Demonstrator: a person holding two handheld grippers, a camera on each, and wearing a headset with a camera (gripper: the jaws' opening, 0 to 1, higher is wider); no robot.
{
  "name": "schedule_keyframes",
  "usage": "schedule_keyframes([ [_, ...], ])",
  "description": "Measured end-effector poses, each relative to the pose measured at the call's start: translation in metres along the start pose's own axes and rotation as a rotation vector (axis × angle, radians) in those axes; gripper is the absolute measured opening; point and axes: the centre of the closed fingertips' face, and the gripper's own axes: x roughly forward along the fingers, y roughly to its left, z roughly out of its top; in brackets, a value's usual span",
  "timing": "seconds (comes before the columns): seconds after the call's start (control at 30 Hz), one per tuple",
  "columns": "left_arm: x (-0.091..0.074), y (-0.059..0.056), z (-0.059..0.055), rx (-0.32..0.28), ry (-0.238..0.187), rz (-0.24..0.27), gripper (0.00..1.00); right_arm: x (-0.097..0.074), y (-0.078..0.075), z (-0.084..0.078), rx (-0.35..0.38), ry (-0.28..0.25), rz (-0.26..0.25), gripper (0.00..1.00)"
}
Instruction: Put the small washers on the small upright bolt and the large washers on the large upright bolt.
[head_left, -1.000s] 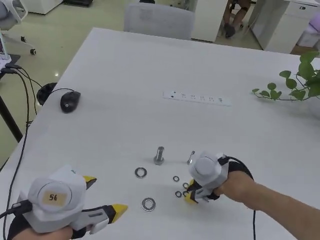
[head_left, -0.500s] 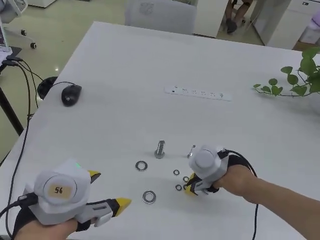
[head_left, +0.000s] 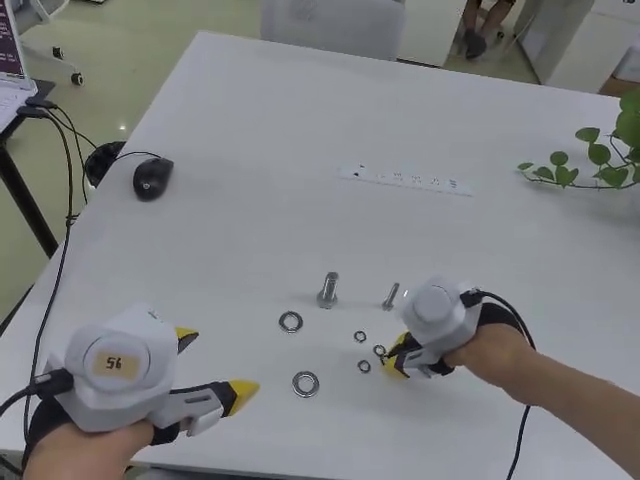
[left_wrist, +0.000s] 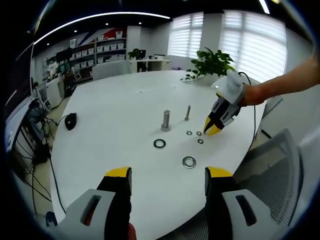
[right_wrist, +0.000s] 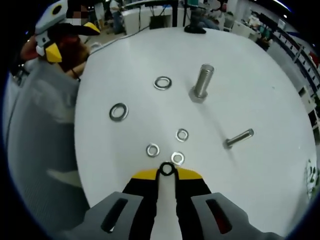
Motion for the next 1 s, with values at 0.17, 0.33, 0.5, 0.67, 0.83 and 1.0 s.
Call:
schedule_keyframes([
  [0.17, 0.000, 0.000, 0.001, -0.003, -0.001, 0.001, 0.59, -0.017, -0.018, 0.007, 0.008, -0.018, -0.023, 0.13],
  [0.33, 0.002, -0.001, 0.001, -0.003, -0.002, -0.002, 0.59, -0.036, -0.043, 0.023, -0.006, -0.028, -0.060, 0.13],
  [0.5, 0.003, -0.005, 0.001, 0.000, -0.002, -0.009, 0.59, -0.042, -0.067, 0.039, 0.000, -0.043, -0.082, 0.13],
  [0.67, 0.002, -0.005, 0.001, 0.002, -0.001, -0.009, 0.59, -0.039, -0.079, 0.048, 0.003, -0.023, -0.092, 0.13],
  [0.83, -0.001, -0.003, 0.001, 0.001, 0.001, -0.004, 0.59, -0.037, -0.082, 0.050, 0.007, 0.010, -0.093, 0.13],
  [1.0, -0.003, -0.002, -0.001, -0.007, 0.003, 0.002, 0.59, -0.037, -0.083, 0.049, 0.008, 0.028, -0.096, 0.13],
])
